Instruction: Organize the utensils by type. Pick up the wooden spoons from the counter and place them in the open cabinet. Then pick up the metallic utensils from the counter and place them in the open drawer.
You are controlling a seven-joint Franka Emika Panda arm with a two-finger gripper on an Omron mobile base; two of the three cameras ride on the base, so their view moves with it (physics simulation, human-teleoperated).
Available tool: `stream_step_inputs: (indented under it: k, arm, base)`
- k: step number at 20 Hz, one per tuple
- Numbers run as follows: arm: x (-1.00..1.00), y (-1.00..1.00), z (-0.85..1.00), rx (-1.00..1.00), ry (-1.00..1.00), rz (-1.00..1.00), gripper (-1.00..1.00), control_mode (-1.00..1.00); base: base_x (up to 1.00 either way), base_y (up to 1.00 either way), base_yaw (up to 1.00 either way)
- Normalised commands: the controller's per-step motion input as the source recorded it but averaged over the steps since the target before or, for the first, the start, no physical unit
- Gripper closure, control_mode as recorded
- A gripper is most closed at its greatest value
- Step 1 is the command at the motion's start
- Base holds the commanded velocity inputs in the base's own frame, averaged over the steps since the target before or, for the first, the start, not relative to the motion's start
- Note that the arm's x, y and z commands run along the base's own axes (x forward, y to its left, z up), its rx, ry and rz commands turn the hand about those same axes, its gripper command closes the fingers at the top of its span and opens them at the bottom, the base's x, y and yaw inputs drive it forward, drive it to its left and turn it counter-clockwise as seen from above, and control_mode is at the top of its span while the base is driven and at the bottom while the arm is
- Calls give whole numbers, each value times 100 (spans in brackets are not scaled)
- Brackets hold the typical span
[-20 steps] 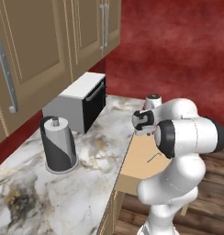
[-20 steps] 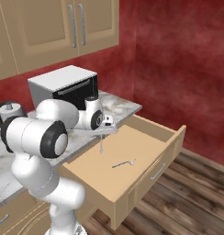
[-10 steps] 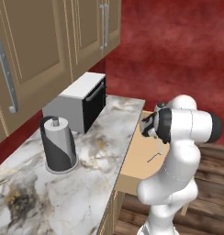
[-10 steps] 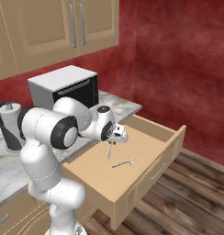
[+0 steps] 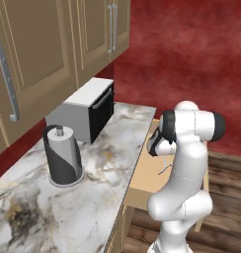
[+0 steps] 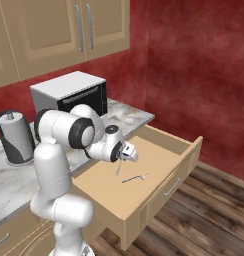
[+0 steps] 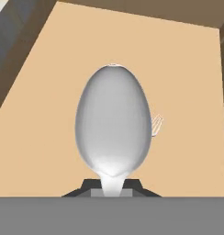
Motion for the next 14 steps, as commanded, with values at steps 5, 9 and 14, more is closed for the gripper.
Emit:
stream_step_inputs:
  k: [5,9,14]
  arm:
    - [38,-2,-19,14,0,-13,100,-100]
    - [34,-5,-18,11,1,-9,100,-100]
    - [25,-17,-29,7,3,-5,100,-100]
  base:
    - [0,0,0]
    - [0,0,0]
    - [0,0,0]
